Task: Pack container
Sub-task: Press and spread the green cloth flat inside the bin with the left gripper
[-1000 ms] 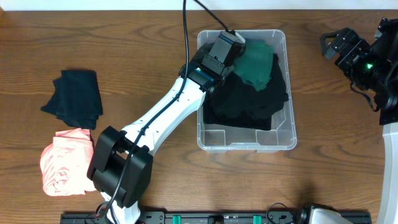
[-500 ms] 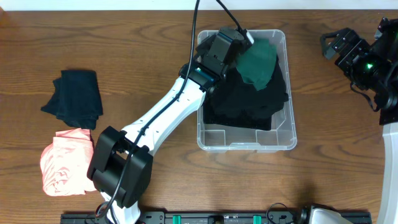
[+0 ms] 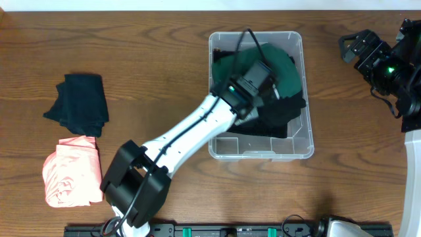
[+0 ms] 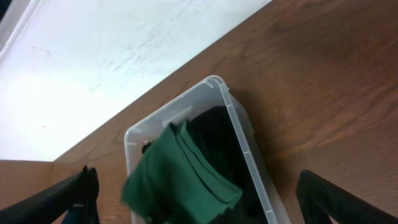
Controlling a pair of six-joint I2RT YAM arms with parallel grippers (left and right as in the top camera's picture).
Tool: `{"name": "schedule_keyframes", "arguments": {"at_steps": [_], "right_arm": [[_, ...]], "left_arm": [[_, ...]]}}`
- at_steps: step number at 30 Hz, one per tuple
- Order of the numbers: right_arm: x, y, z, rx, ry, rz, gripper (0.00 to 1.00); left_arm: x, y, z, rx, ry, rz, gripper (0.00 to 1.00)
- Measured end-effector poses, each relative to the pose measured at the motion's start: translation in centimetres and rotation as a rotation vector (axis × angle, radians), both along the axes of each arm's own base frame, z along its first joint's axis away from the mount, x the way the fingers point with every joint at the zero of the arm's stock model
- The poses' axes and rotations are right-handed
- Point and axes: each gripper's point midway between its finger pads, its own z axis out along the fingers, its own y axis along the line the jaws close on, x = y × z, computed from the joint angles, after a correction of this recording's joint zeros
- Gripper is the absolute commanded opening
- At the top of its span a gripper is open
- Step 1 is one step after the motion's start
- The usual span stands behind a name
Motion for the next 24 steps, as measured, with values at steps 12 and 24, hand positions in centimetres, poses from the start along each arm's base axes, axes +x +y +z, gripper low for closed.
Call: {"name": "schedule_keyframes", "arguments": {"at_steps": [12,24], "right_arm": [[0.0,0.0,0.0,0.0,0.0,0.0,0.99],[0.0,0.0,0.0,0.0,0.0,0.0,0.99]], "left_arm": [[-1.8,-2.3,0.1,-0.026,0.005,-0.043,0.11],[1.1,-1.4,8.8,-0.162,-0.255,0.07,0.4]]}}
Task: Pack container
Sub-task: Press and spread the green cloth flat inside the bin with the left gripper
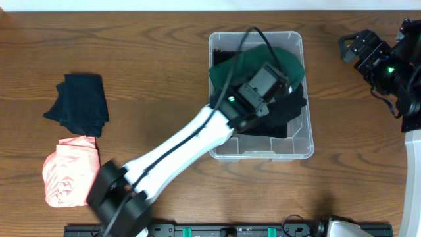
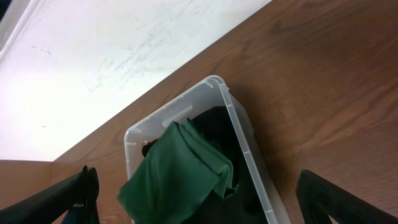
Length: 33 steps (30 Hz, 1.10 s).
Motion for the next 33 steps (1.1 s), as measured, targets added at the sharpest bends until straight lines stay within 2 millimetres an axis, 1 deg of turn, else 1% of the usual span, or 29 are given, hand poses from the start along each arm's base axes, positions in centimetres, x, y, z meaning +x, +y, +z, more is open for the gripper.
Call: {"name": "schedule_keyframes", "arguments": {"at_steps": [3,5,7,9,11,13,16,19,21,26,27,29,33], "right_arm": [[0.0,0.0,0.0,0.0,0.0,0.0,0.99],[0.0,0.0,0.0,0.0,0.0,0.0,0.99],[0.0,0.0,0.0,0.0,0.0,0.0,0.99],[0.0,0.0,0.0,0.0,0.0,0.0,0.99],[0.0,0.0,0.0,0.0,0.0,0.0,0.99],[0.0,0.0,0.0,0.0,0.0,0.0,0.99],[0.0,0.0,0.0,0.0,0.0,0.0,0.99],[0.0,0.0,0.0,0.0,0.0,0.0,0.99],[0.0,0.0,0.0,0.0,0.0,0.0,0.99],[0.0,0.0,0.0,0.0,0.0,0.0,0.99],[0.0,0.0,0.0,0.0,0.0,0.0,0.99],[0.0,0.0,0.0,0.0,0.0,0.0,0.99],[0.0,0.0,0.0,0.0,0.0,0.0,0.99]], "left_arm": [[0.5,0.8,4.3,-0.109,-0.074,0.045,0.43],[1.3,1.5,6.1,-0.168,-0.103,0.084,0.44],[2.2,2.0,6.6,-0.219,-0.099,0.114,0.44],[3.0,2.1,6.3,-0.262,-0.072,0.126,0.44],[4.0,1.6,5.9,-0.326,-0.043,0.126,0.44],[5.0,0.7,5.1,-0.398,-0.004,0.118,0.44],[5.9,-1.0,3.2,-0.469,0.06,0.092,0.44],[6.2,-2.9,-0.1,-0.487,0.146,0.064,0.44],[5.9,-3.9,-3.2,-0.477,0.221,0.049,0.44],[5.0,-5.9,-9.4,-0.478,0.389,0.017,0.44],[4.9,-6.1,-10.2,-0.483,0.411,0.019,0.44],[5.0,-6.4,-10.6,-0.497,0.432,0.018,0.44],[4.9,-7.0,-10.2,-0.521,0.447,0.007,0.44]]}}
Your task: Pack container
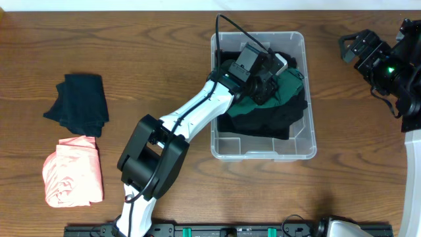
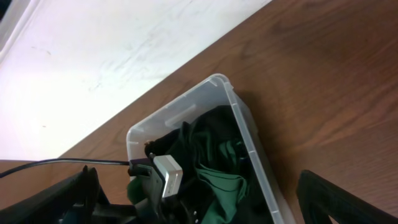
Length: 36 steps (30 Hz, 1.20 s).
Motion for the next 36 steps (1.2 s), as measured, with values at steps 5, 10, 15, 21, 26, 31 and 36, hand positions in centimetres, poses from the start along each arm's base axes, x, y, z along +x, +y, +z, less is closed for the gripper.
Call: {"name": "schedule_keyframes", "arguments": {"at_steps": [5,10,15,21,26,31,36], "right_arm": [[0.0,0.0,0.0,0.0,0.0,0.0,0.99],[0.0,0.0,0.0,0.0,0.0,0.0,0.99],[0.0,0.0,0.0,0.001,0.0,0.0,0.99],[0.0,0.0,0.0,0.0,0.0,0.0,0.99],[0.0,0.0,0.0,0.0,0.0,0.0,0.99],[0.0,0.0,0.0,0.0,0.0,0.0,0.99],[0.0,0.0,0.0,0.0,0.0,0.0,0.99]], "left_arm": [[-0.1,-0.1,0.4,-0.003,-0.004,0.002,0.44],[-0.2,1.2,4.0,0.014,-0.062,0.067,0.46],[0.4,4.7,10.9,0.052,-0.218,0.206,0.46],[2.5,10.8,11.3,0.16,-0.228,0.387,0.46],[4.6,14.1,5.6,0.266,-0.132,0.48,0.45],[5.3,15.0,0.4,0.351,-0.065,0.503,0.46],[5.4,15.0,-1.0,0.366,-0.045,0.51,0.45]]}}
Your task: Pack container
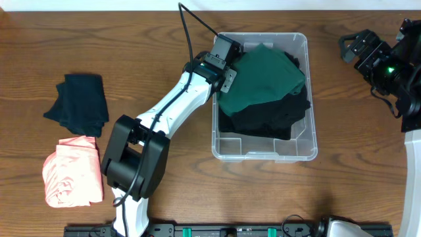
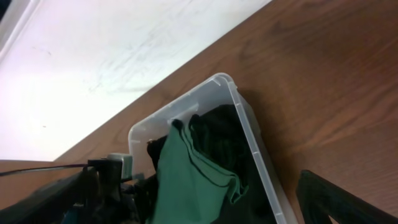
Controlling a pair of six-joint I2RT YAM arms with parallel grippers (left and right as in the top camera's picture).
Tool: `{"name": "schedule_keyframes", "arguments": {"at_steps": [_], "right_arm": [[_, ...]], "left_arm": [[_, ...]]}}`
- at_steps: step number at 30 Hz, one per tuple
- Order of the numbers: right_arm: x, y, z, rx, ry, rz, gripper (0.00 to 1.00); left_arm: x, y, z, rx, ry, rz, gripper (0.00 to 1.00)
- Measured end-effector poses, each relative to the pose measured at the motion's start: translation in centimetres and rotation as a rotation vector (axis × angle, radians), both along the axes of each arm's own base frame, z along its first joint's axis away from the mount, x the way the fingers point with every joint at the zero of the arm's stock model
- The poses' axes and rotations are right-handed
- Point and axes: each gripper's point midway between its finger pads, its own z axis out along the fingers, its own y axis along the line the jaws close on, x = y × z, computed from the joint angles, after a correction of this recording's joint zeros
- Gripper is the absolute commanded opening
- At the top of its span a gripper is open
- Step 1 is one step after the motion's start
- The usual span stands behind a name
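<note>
A clear plastic container (image 1: 309, 99) stands right of the table's middle. A dark green cloth (image 1: 263, 78) lies spread in it on top of black clothes (image 1: 263, 124). My left gripper (image 1: 225, 74) sits at the container's left wall, at the green cloth's edge. Its fingers are hidden under the wrist, so open or shut does not show. My right gripper (image 1: 352, 41) hovers off to the container's right, open and holding nothing. The right wrist view shows the container (image 2: 245, 140), the green cloth (image 2: 186, 180) and the open right gripper (image 2: 194, 177).
A black garment (image 1: 79, 104) lies on the table at the far left. A folded pink garment (image 1: 71, 172) lies just in front of it. The left arm (image 1: 171, 112) stretches diagonally from the front edge to the container.
My left gripper was down inside the container's far part with the green cloth bunched under it. It now sits at the left wall and the cloth lies spread flat. The right arm has not moved.
My left gripper first held the green cloth above the container's middle, then a little farther back. Later it was low in the container with the cloth crumpled over the black clothes. By now the cloth is spread out and the gripper is at the left wall.
</note>
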Motion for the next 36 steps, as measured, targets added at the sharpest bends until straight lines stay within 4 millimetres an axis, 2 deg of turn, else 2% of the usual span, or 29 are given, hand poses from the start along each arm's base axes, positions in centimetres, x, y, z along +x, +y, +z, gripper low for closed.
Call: {"name": "schedule_keyframes", "arguments": {"at_steps": [9,13,17,22,25,28,30,33,36], "right_arm": [[0.0,0.0,0.0,0.0,0.0,0.0,0.99],[0.0,0.0,0.0,0.0,0.0,0.0,0.99],[0.0,0.0,0.0,0.0,0.0,0.0,0.99],[0.0,0.0,0.0,0.0,0.0,0.0,0.99],[0.0,0.0,0.0,0.0,0.0,0.0,0.99],[0.0,0.0,0.0,0.0,0.0,0.0,0.99],[0.0,0.0,0.0,0.0,0.0,0.0,0.99],[0.0,0.0,0.0,0.0,0.0,0.0,0.99],[0.0,0.0,0.0,0.0,0.0,0.0,0.99]], "left_arm": [[0.1,0.2,0.3,0.013,-0.015,0.01,0.45],[0.3,0.4,1.7,0.019,-0.049,0.017,0.46],[0.3,0.9,6.8,-0.018,-0.15,0.031,0.46],[-0.6,1.7,15.1,-0.098,-0.304,0.043,0.46],[-1.5,1.6,18.3,-0.154,-0.352,0.024,0.46],[-2.2,0.1,19.2,-0.227,-0.339,-0.043,0.46],[-2.8,-1.5,18.7,-0.274,-0.303,-0.106,0.46],[-3.5,-4.9,17.8,-0.36,-0.261,-0.217,0.46],[-3.8,-8.0,16.3,-0.411,-0.223,-0.302,0.46]]}}
